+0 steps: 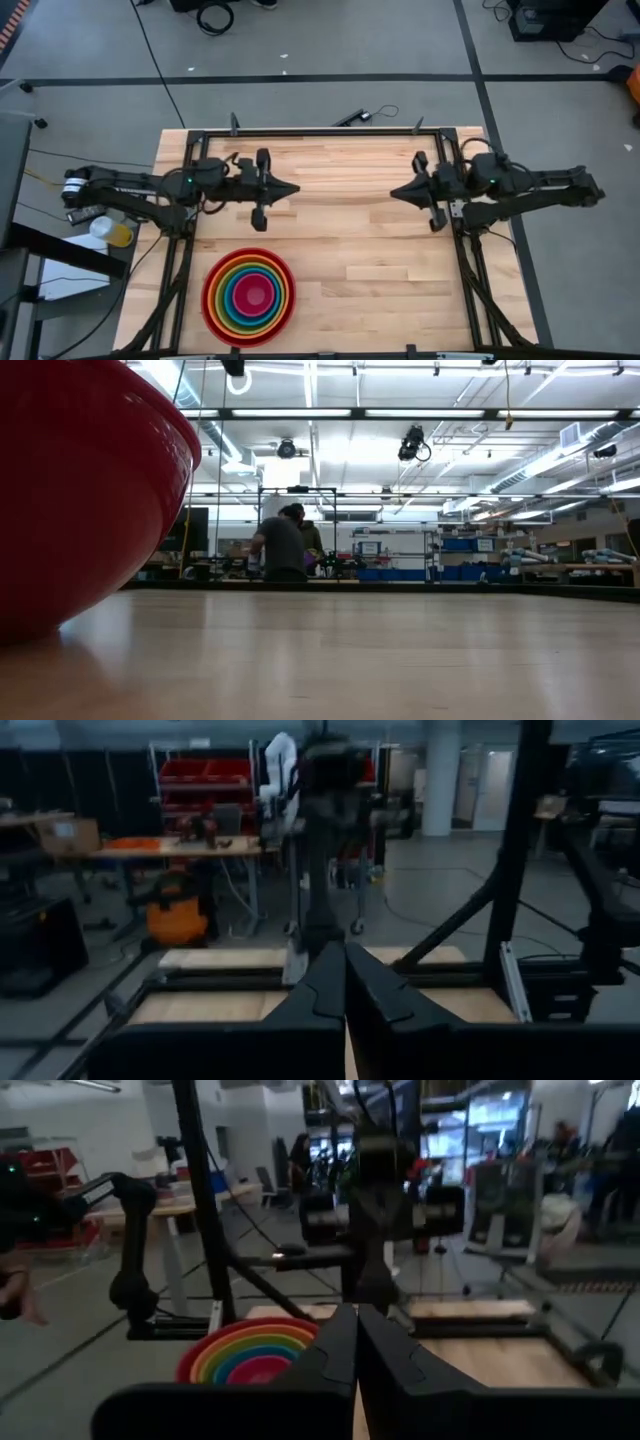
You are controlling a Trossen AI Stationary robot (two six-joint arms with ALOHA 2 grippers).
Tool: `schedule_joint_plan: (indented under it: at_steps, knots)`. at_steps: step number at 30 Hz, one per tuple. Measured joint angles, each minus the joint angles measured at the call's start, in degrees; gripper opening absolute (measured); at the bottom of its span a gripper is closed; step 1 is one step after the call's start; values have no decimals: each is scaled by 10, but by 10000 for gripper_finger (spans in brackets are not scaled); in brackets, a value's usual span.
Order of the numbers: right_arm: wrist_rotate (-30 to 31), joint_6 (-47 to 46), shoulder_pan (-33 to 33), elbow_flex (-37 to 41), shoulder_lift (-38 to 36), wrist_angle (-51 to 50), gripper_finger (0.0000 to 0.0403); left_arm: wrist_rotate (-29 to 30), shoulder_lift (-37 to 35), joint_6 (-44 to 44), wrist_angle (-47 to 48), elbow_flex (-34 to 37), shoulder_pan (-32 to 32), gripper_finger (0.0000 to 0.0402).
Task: Nest bowls inside each other
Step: Return to Home Position
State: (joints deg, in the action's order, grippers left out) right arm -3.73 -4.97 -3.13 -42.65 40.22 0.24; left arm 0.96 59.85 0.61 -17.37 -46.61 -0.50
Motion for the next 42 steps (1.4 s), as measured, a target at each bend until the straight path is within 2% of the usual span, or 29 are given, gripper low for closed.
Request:
schedule_joint_plan:
  at_steps: [3,6,12,15,21,25,27,30,33,39,42]
  knots:
    - [-28,-17,21,0,13,3,14,-3,-16,6,5,-7,6,3]
    - [-25,-7,39,0,11,5,14,-4,-49,11,23,-7,21,3]
    - [11,26,51,0,-39,-10,14,-12,-141,53,201,-7,23,3]
    - [32,21,51,0,-63,-46,14,-6,-172,65,232,7,13,2]
    - [37,15,44,0,-78,-99,11,-6,-187,46,124,128,-11,2]
    - [37,16,35,0,-73,-103,11,3,-179,-8,-4,220,-23,2]
    - [37,17,31,0,-72,-104,10,5,-177,-47,-29,251,-26,2]
    - [37,19,25,11,-75,-100,10,7,-175,-92,-43,264,-27,2]
    - [46,8,20,55,-87,-80,10,7,-175,-102,-43,264,-27,2]
    - [56,-68,20,170,-99,94,10,8,-176,-105,-54,264,-22,2]
    - [56,-119,22,189,-94,97,10,8,-177,-99,-56,264,-22,2]
